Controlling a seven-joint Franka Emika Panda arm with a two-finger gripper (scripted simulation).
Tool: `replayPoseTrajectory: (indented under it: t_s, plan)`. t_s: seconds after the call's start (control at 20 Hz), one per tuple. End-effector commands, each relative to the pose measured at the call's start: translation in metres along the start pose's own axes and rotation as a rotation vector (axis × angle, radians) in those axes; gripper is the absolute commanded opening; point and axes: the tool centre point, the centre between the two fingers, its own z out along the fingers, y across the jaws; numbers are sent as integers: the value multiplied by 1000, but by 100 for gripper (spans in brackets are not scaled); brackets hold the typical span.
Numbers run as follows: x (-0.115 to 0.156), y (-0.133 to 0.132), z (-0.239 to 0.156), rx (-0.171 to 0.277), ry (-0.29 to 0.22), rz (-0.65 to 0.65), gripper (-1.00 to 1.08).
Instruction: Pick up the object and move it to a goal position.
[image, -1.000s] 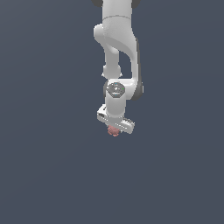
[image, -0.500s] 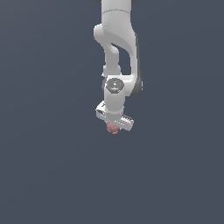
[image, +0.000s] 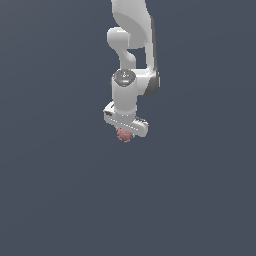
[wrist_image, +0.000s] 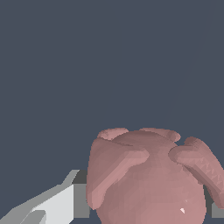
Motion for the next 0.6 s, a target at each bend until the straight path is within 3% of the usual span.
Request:
replayPoseTrajectory:
  t_s: [0.0,0.55]
  plan:
    - [-5,11,-19,1,1,0,-100]
    - [-18,41,-74,0,0,1,-100]
